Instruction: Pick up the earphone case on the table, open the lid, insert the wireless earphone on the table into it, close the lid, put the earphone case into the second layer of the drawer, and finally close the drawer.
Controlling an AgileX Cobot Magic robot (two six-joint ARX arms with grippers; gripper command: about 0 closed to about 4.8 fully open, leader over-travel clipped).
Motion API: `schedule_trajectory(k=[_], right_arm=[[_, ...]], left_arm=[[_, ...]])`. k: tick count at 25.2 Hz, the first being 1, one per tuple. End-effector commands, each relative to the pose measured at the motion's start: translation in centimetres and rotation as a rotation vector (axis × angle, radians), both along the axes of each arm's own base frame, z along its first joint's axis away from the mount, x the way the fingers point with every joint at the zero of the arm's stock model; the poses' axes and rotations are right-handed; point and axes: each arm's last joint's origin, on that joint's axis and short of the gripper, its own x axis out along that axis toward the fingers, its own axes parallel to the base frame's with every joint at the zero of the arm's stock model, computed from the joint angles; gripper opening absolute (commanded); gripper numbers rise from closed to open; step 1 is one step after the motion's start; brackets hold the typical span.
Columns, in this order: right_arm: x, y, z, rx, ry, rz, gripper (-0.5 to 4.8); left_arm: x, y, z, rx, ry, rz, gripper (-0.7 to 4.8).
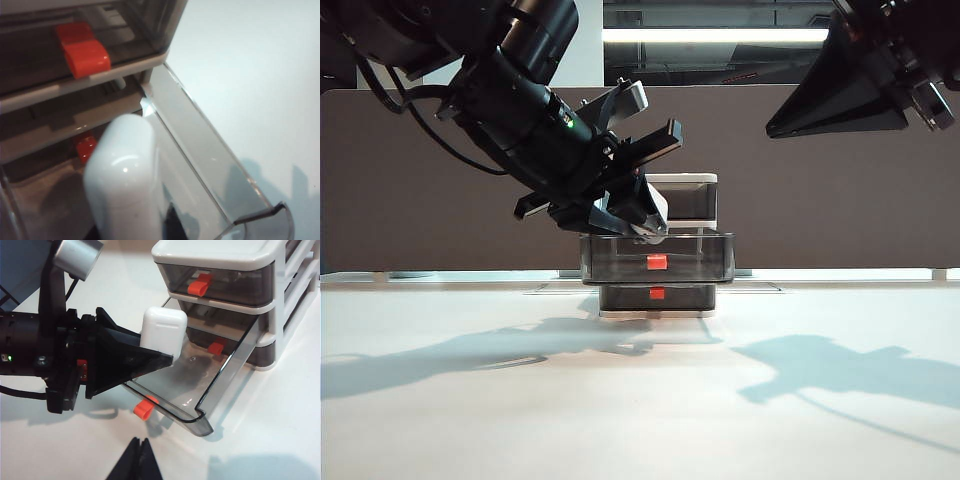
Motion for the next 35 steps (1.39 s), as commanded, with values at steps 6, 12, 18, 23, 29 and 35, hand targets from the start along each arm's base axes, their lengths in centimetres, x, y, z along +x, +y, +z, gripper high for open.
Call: schedule_trajectory(k=[6,12,18,23,29,35], right_arm=[[0.0,0.0,0.3,0.005,-0.017,0.003,-0.05],[0.0,0.0,0.3,0.005,-0.017,0.003,-0.05],[0.0,0.0,0.2,0.003,-0.013,0.003,-0.05],[0.0,0.0,0.2,0.001,-0.011,0.001,-0.05],[0.2,0.1,-0.1,-0.003,-0.003,0.0,-0.05],[0.7,0.4,-0.5,-0.008,0.003,-0.002,-0.05]], left_arm=[[0.1,-0.2,0.5,-0.023,-0.034,-0.006,0.93],[0.2,-0.2,0.5,-0.023,-0.035,-0.006,0.95],[0.2,-0.2,0.6,-0.027,-0.041,-0.006,1.84],[0.2,-0.2,1.1,-0.031,-0.045,-0.006,1.83],[0.5,0.0,4.9,-0.053,-0.119,-0.008,0.16],[2.4,0.8,7.5,-0.045,-0.219,0.016,-0.06]])
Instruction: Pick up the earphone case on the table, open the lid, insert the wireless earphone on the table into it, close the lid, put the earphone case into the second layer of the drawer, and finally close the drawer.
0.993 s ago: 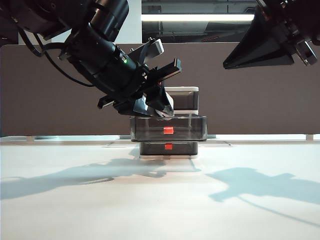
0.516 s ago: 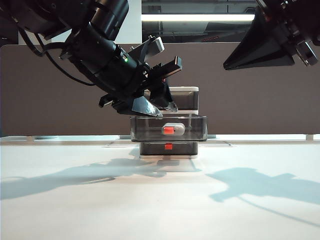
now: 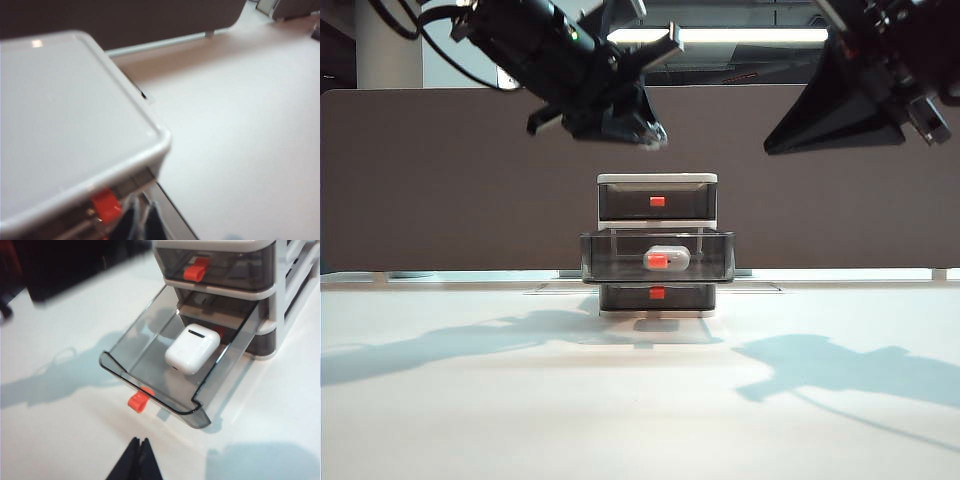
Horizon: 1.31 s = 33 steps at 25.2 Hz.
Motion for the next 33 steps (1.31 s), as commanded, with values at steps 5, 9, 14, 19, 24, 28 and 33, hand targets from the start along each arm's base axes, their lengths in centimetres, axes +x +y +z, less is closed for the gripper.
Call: schedule_trajectory(k=[5,9,14,19,24,28,33], right_arm=[[0.4,1.4,0.2,-0.007,-0.086,-0.029,-0.05],[0.8,2.6,-0.5,-0.025,-0.089,-0.014,-0.05],[0.9,4.0,-1.3,-0.095,-0.139,0.0,-0.05],[0.9,5.2,-1.8,-0.097,-0.158,0.035,-0.05],[1.3,5.6,-2.8,-0.119,-0.129,0.041,-0.05],[1.7,5.9,-3.8,-0.137,-0.101,0.044,-0.05],[2.5,6.5,-5.1,-0.139,-0.098,0.043,-0.05]], left_arm=[[4.2,2.2,1.2,0.049,-0.066,0.082,-0.06],[6.6,1.5,1.3,0.132,-0.097,0.067,-0.06],[8.2,0.6,1.2,0.144,-0.077,0.064,-0.06],[9.2,0.1,1.2,0.141,-0.074,0.065,-0.06],[9.5,-0.1,0.6,0.14,-0.048,0.068,-0.06],[9.6,-0.2,-0.4,0.166,-0.001,0.065,-0.06],[9.8,-0.2,-1.1,0.181,0.026,0.063,-0.06]])
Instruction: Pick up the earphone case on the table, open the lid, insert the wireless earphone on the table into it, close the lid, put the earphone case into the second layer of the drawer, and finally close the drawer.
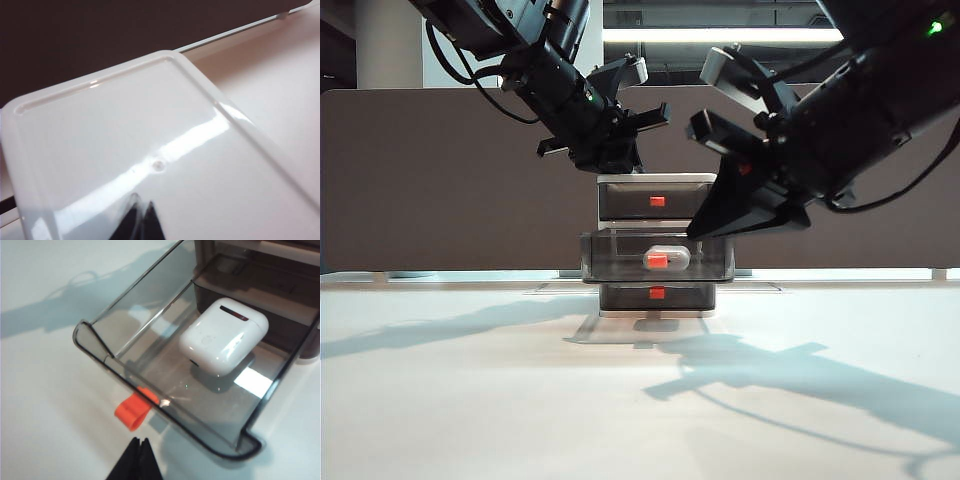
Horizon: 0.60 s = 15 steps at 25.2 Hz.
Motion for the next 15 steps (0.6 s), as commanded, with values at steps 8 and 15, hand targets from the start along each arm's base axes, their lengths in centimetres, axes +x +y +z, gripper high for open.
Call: schedule_trajectory(k=[8,15], right_arm=[[1.4,1.0,-1.1,0.049,-0.078,0.002,-0.05],[2.1,1.4,-2.1,0.05,-0.096,-0.018,-0.05]], left_arm=[[0.1,0.0,-0.4,0.008,0.023,-0.002,-0.06],[0.0,-0.1,-0.4,0.008,0.023,-0.002,-0.06]])
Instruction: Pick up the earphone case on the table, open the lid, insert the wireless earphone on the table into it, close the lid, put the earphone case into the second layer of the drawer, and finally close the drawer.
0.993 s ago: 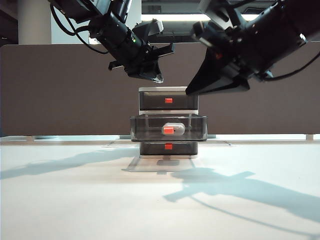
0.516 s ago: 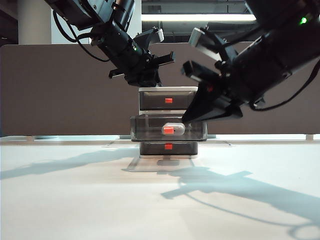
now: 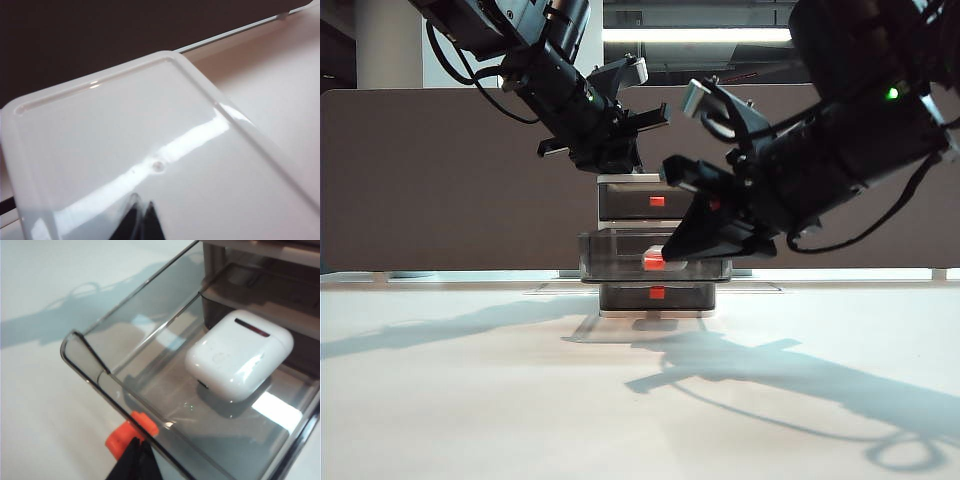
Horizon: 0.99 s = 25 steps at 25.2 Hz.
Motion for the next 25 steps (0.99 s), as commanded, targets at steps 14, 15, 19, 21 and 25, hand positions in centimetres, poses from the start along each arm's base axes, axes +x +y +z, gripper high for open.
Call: schedule_trajectory(k=[14,15,19,21,25], right_arm=[[1.2,0.4,0.1,0.048,-0.142,-0.102,-0.05],[1.3,0.4,0.0,0.049,-0.144,-0.103,-0.05],[1.5,0.6,-0.5,0.055,-0.151,-0.103,-0.05],[1.7,0.7,-0.6,0.056,-0.156,-0.109,-0.05],[2.4,0.9,-0.5,0.058,-0.162,-0.119,-0.05]], left_arm=[[0.0,-0.1,-0.4,0.008,0.024,-0.003,-0.06],[0.0,-0.1,-0.4,0.008,0.024,-0.003,-0.06],[0.0,-0.1,-0.4,0.009,0.025,-0.003,-0.06],[0.0,-0.1,-0.4,0.009,0.026,-0.003,-0.06],[0.0,-0.1,-0.4,0.011,0.028,-0.002,-0.06]])
